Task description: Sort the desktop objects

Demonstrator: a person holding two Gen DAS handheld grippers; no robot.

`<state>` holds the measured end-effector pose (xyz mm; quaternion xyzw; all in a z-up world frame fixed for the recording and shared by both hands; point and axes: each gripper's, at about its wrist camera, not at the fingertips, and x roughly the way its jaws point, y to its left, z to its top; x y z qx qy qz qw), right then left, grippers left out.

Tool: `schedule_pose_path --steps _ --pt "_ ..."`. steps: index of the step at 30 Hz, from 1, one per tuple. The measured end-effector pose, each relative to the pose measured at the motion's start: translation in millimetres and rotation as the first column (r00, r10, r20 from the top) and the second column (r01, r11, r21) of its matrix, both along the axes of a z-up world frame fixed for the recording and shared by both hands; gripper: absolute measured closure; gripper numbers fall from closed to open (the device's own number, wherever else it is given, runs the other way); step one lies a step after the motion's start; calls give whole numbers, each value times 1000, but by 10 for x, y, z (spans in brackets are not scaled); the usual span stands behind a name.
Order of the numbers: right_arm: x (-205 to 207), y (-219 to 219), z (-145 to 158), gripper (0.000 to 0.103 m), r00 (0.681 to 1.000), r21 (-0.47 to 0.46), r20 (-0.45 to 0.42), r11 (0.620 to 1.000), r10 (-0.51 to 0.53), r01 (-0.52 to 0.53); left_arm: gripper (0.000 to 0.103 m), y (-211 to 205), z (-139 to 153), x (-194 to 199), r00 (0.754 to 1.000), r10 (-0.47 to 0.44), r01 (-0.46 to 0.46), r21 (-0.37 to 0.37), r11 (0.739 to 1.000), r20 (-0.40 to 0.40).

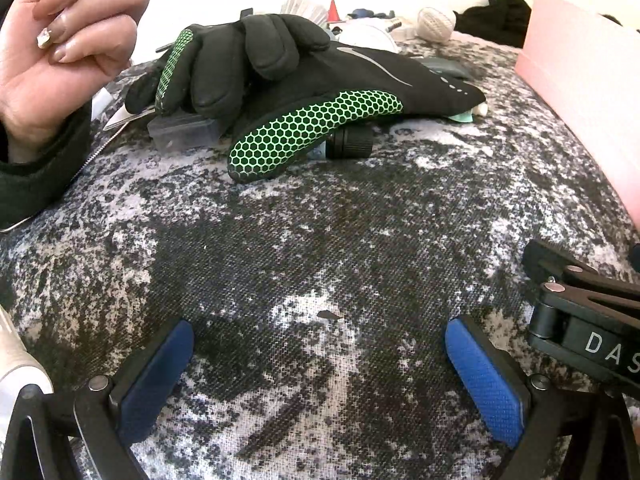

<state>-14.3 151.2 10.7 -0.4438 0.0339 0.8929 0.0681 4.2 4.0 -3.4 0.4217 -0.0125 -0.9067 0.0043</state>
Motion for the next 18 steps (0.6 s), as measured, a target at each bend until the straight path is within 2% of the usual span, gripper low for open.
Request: schedule_pose_path --steps 8,11,13,18 --pt "5 4 5 0 1000 2 0 1000 0 0 0 -7 -4 15 1000 0 0 -1 1000 -3" --pt "6 7 5 0 1000 2 0 1000 0 0 0 -232 4 76 1000 -3 3 26 1000 -1" --pt "5 6 5 0 1000 2 1 1000 0 0 0 1 23 3 1000 -2 2 -3 1000 -4" --pt "3 2 4 0 1000 4 1 1000 0 0 0 33 8 -28 1000 -2 2 -5 1000 -1"
